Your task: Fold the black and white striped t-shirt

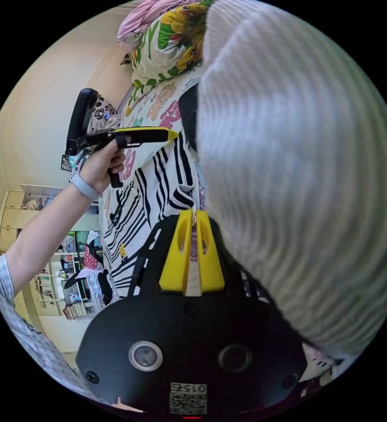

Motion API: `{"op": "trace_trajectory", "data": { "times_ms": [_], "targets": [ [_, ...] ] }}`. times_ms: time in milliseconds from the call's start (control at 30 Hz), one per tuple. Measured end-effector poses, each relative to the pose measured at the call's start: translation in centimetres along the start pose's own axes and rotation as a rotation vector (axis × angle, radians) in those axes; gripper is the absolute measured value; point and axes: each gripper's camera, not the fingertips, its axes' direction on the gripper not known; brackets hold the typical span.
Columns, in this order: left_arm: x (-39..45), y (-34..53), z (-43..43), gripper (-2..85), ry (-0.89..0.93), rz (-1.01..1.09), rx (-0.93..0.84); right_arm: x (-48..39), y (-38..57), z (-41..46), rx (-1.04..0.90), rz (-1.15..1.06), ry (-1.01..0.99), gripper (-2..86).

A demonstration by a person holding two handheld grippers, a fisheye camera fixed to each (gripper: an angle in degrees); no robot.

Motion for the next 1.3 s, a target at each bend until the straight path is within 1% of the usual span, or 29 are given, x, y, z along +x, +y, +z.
{"op": "trace_trajectory", "data": {
  "times_ms": [67, 133, 167, 233, 300, 367, 467, 533, 567, 633, 667, 700, 733, 767, 800, 833, 867, 933, 967, 1000, 1033, 1067, 1100, 1133, 1233, 1300],
  "targets": [
    [0.5, -0.1, 0.4, -0.8, -0.039, -0.01, -0.017, 0.1, 0.8, 1.0, -0.017, 0.0, 0.005, -0.3],
    [0.3, 0.6, -0.2, -0.8, -0.122, -0.093, 0.032, -0.2, 1.5, 1.9, -0.044, -0.021, 0.034, -0.3],
    [0.0, 0.9, -0.5, -0.8, -0.127, -0.121, 0.049, -0.4, 2.0, 2.4, -0.057, -0.036, 0.048, -0.1],
    [-1.3, 2.2, -1.7, -0.8, -0.05, -0.204, 0.095, -0.7, 3.0, 3.1, -0.07, -0.038, 0.049, -0.1],
    [-1.8, 3.6, -2.9, -0.8, -0.003, -0.233, 0.125, -0.9, 4.0, 3.7, -0.074, -0.038, 0.053, -0.1],
    [-1.7, 5.8, -4.9, -0.8, 0.007, -0.238, 0.188, -1.3, 5.6, 4.5, -0.091, -0.033, 0.068, -0.3],
    [-0.5, 11.8, -9.3, -0.7, 0.084, -0.237, 0.338, -2.0, 7.9, 4.8, -0.083, -0.014, 0.127, -0.5],
    [1.2, 19.4, -12.3, -0.5, 0.121, -0.269, 0.436, -3.1, 9.4, 4.8, -0.063, -0.035, 0.104, -0.5],
    [1.7, 21.6, -12.9, -0.4, 0.112, -0.287, 0.453, -4.4, 10.4, 4.9, -0.051, -0.064, 0.098, -0.5],
    [3.5, 31.4, -14.6, -0.1, -0.002, -0.423, 0.464, -7.1, 11.9, 5.4, -0.045, -0.145, 0.097, -0.5],
    [3.9, 34.0, -14.9, 0.0, -0.04, -0.476, 0.454, -9.6, 12.8, 5.9, -0.036, -0.21, 0.096, -0.5],
    [4.5, 39.5, -15.5, 0.2, -0.114, -0.597, 0.424, -11.0, 13.2, 6.2, -0.033, -0.245, 0.094, -0.5],
    [5.1, 45.2, -16.1, 0.6, -0.175, -0.724, 0.393, -14.2, 14.1, 7.0, -0.025, -0.328, 0.102, -0.5],
    [5.4, 48.0, -16.5, 0.8, -0.204, -0.787, 0.378, -18.1, 15.3, 8.0, -0.002, -0.445, 0.141, -0.5],
    [6.1, 53.3, -17.3, 1.5, -0.265, -0.909, 0.352, -20.2, 16.0, 8.7, 0.013, -0.512, 0.172, -0.5],
    [7.0, 58.3, -18.2, 2.7, -0.333, -1.027, 0.329, -24.2, 17.5, 10.3, 0.052, -0.632, 0.247, -0.4],
    [7.4, 60.6, -18.7, 3.6, -0.363, -1.078, 0.322, -27.8, 19.0, 12.3, 0.112, -0.716, 0.299, -0.4],
    [8.9, 68.0, -20.4, 6.7, -0.457, -1.225, 0.317, -31.9, 21.2, 16.4, 0.178, -0.762, 0.284, -0.2],
    [9.1, 69.6, -20.7, 7.0, -0.468, -1.26, 0.314, -34.2, 22.3, 20.1, 0.15, -0.812, 0.237, -0.2],
    [9.3, 72.3, -21.0, 7.7, -0.461, -1.314, 0.315, -35.5, 22.7, 22.1, 0.066, -0.861, 0.209, -0.3],
    [9.2, 74.6, -21.0, 8.0, -0.444, -1.37, 0.323, -38.2, 23.2, 26.2, -0.143, -0.944, 0.121, -0.2],
    [9.1, 75.7, -21.0, 8.2, -0.435, -1.396, 0.332, -40.8, 23.5, 29.4, -0.283, -0.989, -0.002, 0.0],
    [9.0, 77.6, -21.0, 8.3, -0.424, -1.435, 0.355, -42.0, 23.8, 30.7, -0.316, -1.011, -0.056, 0.2],
    [8.7, 79.3, -20.9, 8.5, -0.414, -1.475, 0.372, -44.4, 24.5, 33.4, -0.361, -1.082, -0.11, 0.6],
    [8.0, 82.4, -20.7, 8.7, -0.368, -1.534, 0.426, -50.6, 26.4, 39.9, -0.361, -1.217, 0.034, 3.0],
    [7.4, 83.6, -20.4, 8.7, -0.328, -1.547, 0.437, -53.9, 27.4, 44.1, -0.398, -1.266, 0.086, 4.9]
  ]
}}
